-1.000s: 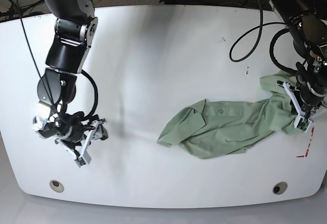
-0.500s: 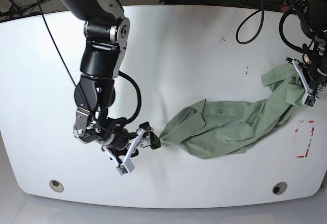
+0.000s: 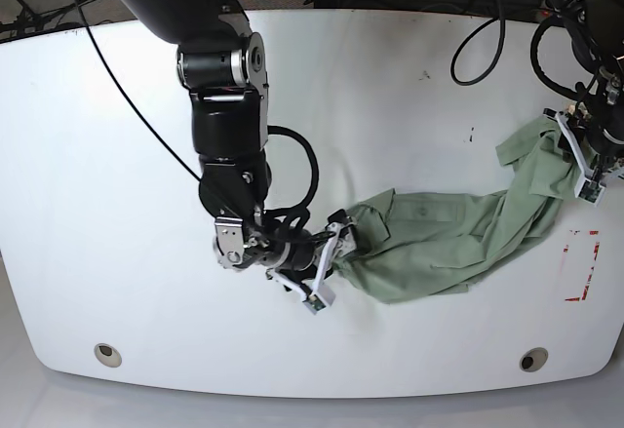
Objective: Fold the T-shirt properly
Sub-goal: 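Grasp the bunched shirt end with the right gripper and pull it out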
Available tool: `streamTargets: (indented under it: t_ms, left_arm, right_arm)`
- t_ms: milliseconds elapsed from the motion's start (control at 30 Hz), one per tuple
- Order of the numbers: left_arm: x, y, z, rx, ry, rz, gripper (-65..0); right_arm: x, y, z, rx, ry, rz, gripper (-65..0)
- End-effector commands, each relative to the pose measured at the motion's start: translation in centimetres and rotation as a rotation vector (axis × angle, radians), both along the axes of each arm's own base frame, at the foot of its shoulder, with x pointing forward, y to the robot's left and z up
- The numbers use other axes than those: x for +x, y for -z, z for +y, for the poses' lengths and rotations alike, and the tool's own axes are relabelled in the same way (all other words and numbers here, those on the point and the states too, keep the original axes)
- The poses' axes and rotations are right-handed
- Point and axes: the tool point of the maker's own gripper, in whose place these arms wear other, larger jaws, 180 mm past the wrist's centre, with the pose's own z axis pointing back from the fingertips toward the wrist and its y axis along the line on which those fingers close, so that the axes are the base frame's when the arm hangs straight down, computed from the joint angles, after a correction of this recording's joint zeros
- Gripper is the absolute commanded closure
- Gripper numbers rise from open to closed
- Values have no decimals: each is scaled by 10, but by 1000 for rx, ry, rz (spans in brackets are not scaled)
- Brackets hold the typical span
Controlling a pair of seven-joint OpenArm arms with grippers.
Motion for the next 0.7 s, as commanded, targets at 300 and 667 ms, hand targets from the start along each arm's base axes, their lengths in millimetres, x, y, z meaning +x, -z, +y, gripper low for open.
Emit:
streamTargets:
  t_ms: [300, 667]
  left_arm:
    - [6, -12, 3, 23, 8, -38, -15]
    - [7, -13, 3, 26, 9, -37, -65]
  right_arm:
    - [13, -10, 13, 111, 22, -61, 0]
    - [-6, -8, -82, -85, 128, -102, 0]
